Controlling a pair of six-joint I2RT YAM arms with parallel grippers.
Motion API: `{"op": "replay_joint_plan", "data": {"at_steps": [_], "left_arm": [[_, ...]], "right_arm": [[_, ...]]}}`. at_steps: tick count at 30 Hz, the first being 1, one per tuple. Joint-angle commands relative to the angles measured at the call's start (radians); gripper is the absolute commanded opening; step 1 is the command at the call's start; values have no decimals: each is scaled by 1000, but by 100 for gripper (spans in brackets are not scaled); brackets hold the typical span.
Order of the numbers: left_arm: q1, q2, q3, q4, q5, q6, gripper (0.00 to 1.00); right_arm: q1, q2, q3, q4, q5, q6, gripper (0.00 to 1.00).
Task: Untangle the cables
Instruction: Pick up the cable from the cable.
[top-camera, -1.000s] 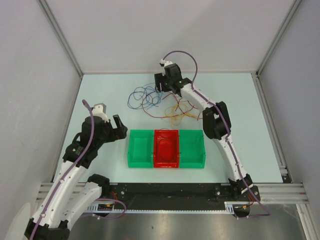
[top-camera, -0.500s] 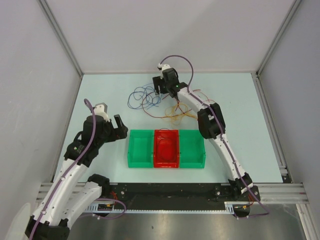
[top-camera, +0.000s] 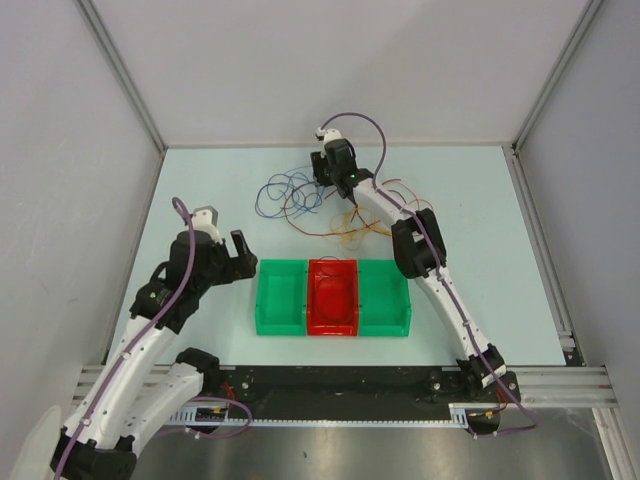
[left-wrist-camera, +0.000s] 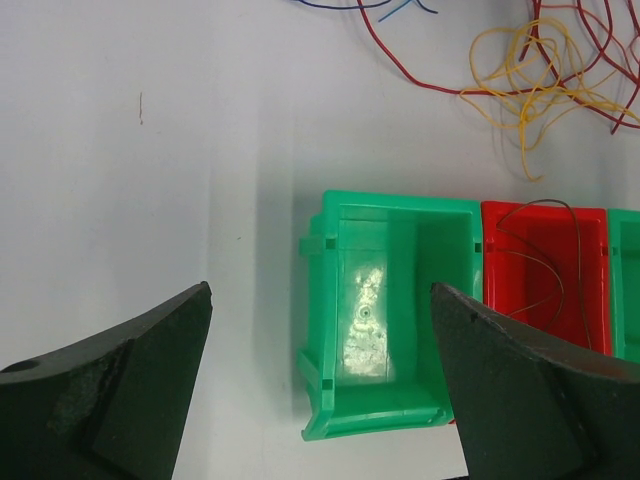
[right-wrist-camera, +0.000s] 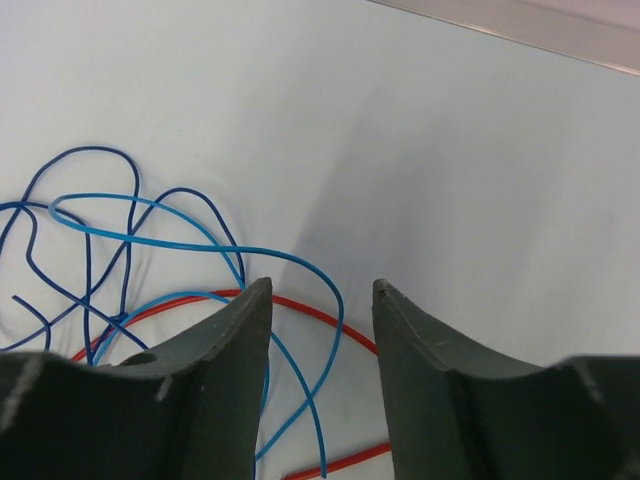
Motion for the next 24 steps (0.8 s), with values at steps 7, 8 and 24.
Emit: {"op": "replay_joint_plan", "data": {"at_steps": [7,8,24], "left_arm": [[-22,2,33,-5,-18,6,95],[-24,7,33,-7,-19,6,95],[77,-4,22,39,65,14,95]], "right_arm": [[-7,-23,52,95,-96,-19,0],[-7,-36,30,99,-103,-20,0],[9,-739,-441,214,-192,6,0]]}}
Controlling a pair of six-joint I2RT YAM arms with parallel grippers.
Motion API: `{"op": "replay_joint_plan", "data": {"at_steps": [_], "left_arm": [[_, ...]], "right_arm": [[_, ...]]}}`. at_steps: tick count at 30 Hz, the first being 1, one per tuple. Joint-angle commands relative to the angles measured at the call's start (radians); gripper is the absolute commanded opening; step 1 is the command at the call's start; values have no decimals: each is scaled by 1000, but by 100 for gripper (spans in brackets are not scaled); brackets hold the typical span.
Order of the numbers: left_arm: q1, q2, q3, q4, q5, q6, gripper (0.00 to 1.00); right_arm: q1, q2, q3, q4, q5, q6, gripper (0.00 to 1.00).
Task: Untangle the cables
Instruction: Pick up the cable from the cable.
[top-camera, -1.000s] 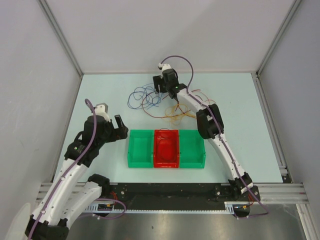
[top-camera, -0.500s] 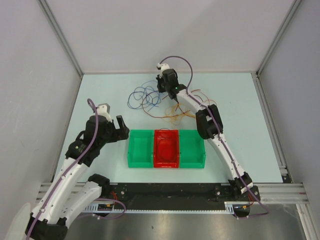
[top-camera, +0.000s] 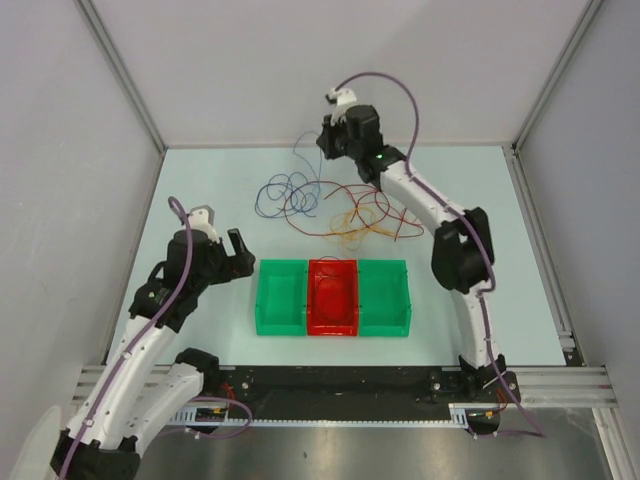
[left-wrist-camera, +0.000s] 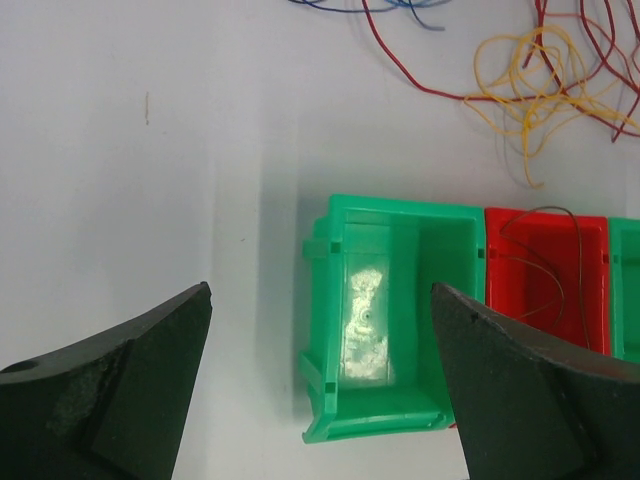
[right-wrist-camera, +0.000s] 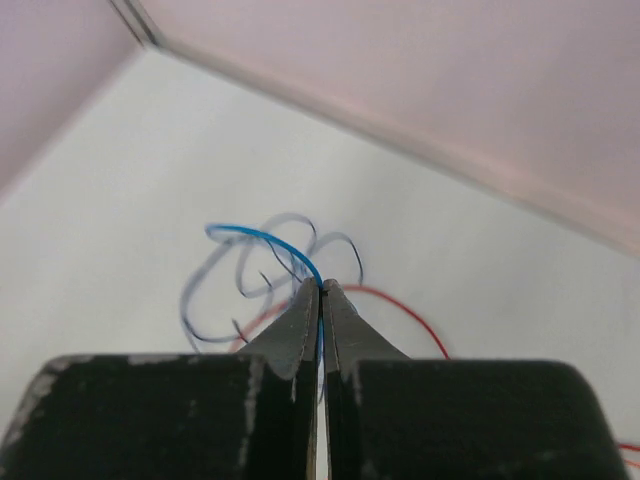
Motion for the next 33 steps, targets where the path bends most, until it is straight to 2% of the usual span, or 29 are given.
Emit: {"op": "replay_joint_plan", "data": {"at_steps": [1,4,7,12,18,21,25,33], "left_arm": [[64,-6,25,45,57,13,95],[62,-13,28,93,107,-18,94],[37,-30,2,251,245,-38,93],[-97,33,111,384,163,-29,93],[-141,137,243,544,193,-10,90],[-164,157,290,590,248,25,90],[-215,189,355,570,291,92,88],[-339,201,433,572,246,231,85]], "right_arm": [[10,-291,-58,139,-50,29,0],[33,-406,-83,117,-41,7,0],[59,-503,-92,75,-4,-19,0],[91,-627,-116,-5,53,-27,0],[94,-768,-172,-94,56,-7,0],[94,-831,-228,-108,53,3,0],[96,-871,-259,-166,18,4,0],[100,-901,-232,-284,-5,9,0]]}}
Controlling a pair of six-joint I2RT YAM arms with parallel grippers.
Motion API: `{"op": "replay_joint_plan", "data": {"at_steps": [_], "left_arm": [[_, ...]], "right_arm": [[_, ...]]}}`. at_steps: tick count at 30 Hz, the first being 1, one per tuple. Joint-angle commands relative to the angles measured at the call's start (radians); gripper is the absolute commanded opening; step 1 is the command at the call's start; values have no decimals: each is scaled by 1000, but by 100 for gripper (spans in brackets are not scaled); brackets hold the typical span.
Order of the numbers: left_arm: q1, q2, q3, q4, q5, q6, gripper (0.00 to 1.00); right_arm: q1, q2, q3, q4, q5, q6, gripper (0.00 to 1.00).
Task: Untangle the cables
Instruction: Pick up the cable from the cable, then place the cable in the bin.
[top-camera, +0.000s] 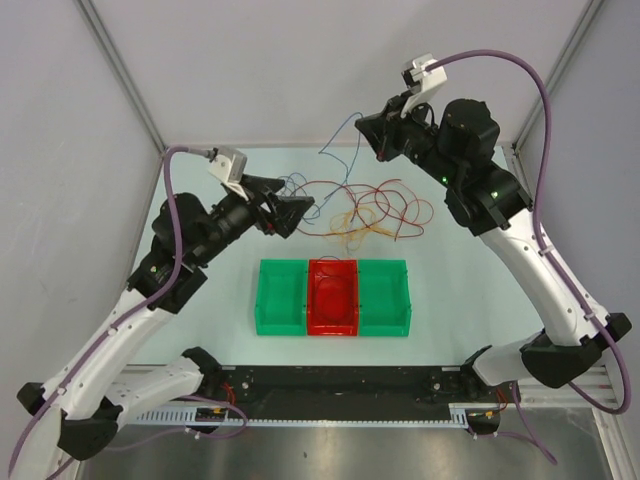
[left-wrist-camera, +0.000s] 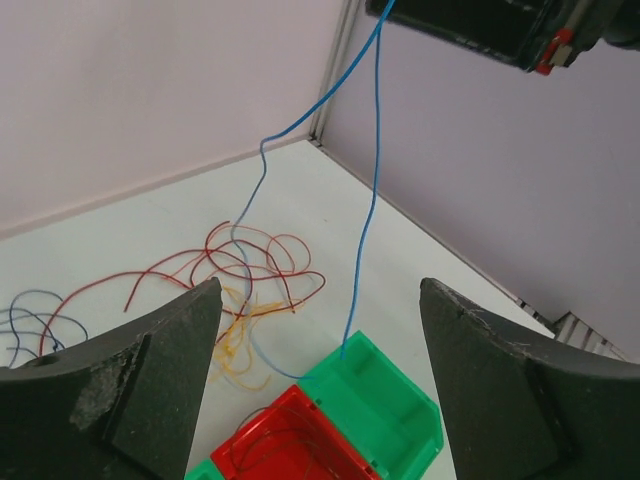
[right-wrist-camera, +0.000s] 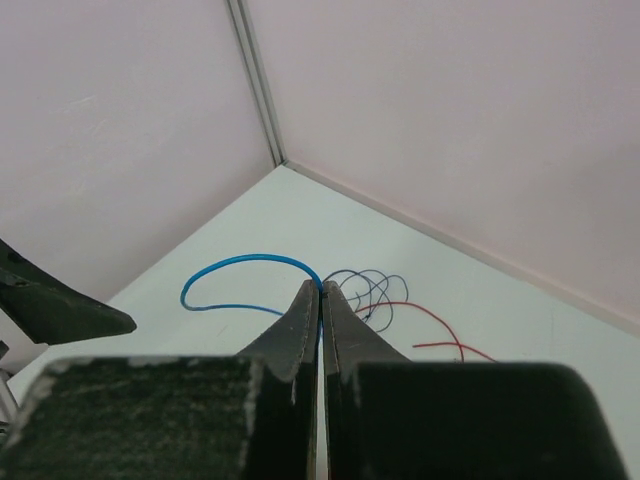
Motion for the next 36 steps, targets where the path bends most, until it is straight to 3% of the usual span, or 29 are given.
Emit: {"op": "replay_joint_plan", "data": {"at_steps": [1,9,13,15,16,17,18,24,31,33,36], "left_arm": [[-46,39,95,32,-25,101,85],[-106,152,200,50,-132,179,83],[-153,256,292,-8,-282,208,76],[-157,292,297,1,-293,216,63],[-163,299,296,15,-302,215,30],[-166,303,297,16,-312,215,6],[-170,298,297,18,-333,208,0],[-204,215,303,-25,-424,204,0],[-203,146,438,-269,-462,190,0],[-203,125,457,-341,-514,187,0],[-203,83,457,-416,-597,192,0]], "right_arm": [[6,-40,28,-53,-24,17,0],[29,-60,24,-61,-61,34,0],[55,-91,8,-66,-71,35,0],[60,-106,-6,-69,-70,38,0],[63,-118,-13,-70,-75,40,0],[64,-125,-19,-70,-75,40,0],[63,-131,-26,-73,-74,40,0],[63,-169,-70,-93,0,34,0],[66,-197,-206,-31,14,81,0],[104,-198,-272,8,-17,84,0],[210,-171,-317,43,20,54,8]]}}
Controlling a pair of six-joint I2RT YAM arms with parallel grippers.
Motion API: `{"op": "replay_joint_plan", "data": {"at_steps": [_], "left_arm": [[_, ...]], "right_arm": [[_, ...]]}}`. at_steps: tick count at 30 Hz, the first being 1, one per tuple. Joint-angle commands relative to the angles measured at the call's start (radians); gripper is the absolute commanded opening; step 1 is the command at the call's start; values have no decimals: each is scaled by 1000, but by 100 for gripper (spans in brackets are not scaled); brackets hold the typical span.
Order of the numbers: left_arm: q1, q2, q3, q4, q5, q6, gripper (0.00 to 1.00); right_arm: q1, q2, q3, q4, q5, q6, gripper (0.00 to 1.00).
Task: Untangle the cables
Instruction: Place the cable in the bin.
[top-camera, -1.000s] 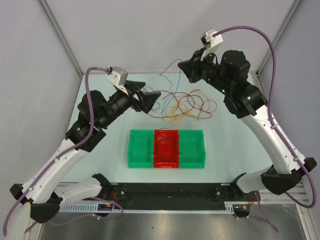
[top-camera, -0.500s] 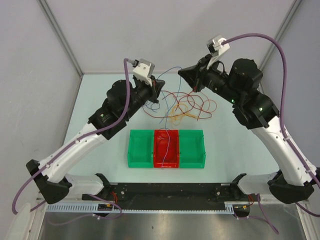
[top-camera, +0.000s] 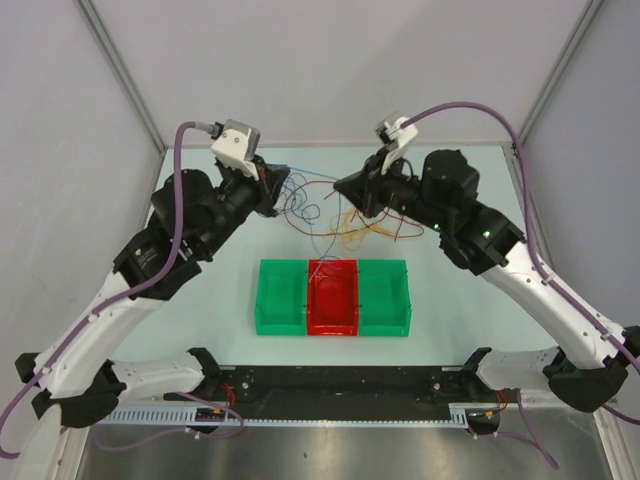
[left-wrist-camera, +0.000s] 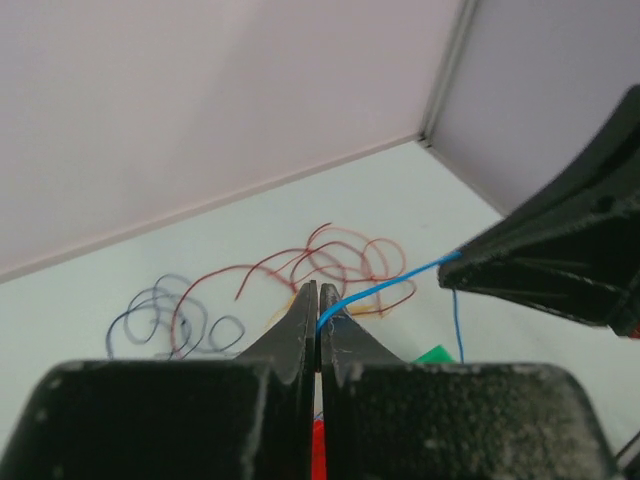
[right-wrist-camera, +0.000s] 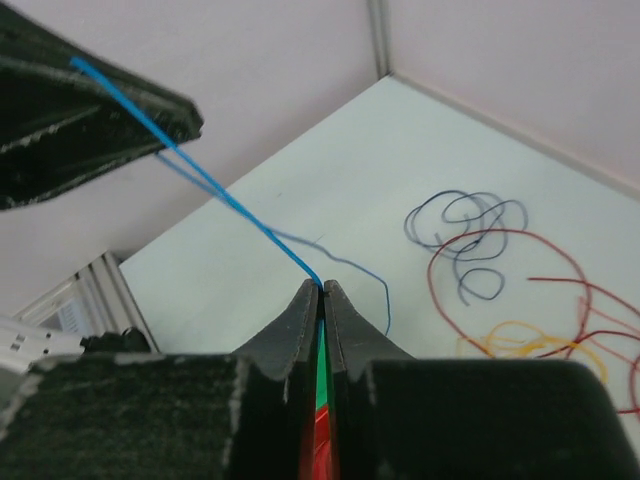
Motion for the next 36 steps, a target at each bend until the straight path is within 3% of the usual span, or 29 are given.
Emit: {"op": "replay_joint_plan", "data": {"at_steps": [1,6,9,12,16,18,20,22,27,36], "left_arm": [[10,-105,60,-141,-194,0,0],[10,-145,133,-233,-246,-3,0],[10,-128,207,-312,-251,-11,0],[10,-124,204,-365,-267,-28,0],[10,-168,100,-351,-286,-63,0],[10,-194,46,-340,-287,-70,0],[12,-208,3,-337,-295,-83,0],[12,-223,-26,-327,-303,-87,0],[12,-234,-124,-293,-324,-104,0],[12,-228,-262,-196,-333,-147,0]], "right_arm": [[108,16,-56,53,86,-35,7],[259,134,-54,73,268,-76,0],[266,225,-50,64,235,-53,0],[288,280,-43,50,253,-45,13],[299,286,-51,47,276,-47,55],[299,271,-51,33,288,-51,67],[296,240,-53,-1,324,-53,71],[285,213,-63,-27,338,-53,83],[233,80,-108,-127,390,-44,89],[69,-86,-231,-173,350,14,91]]}}
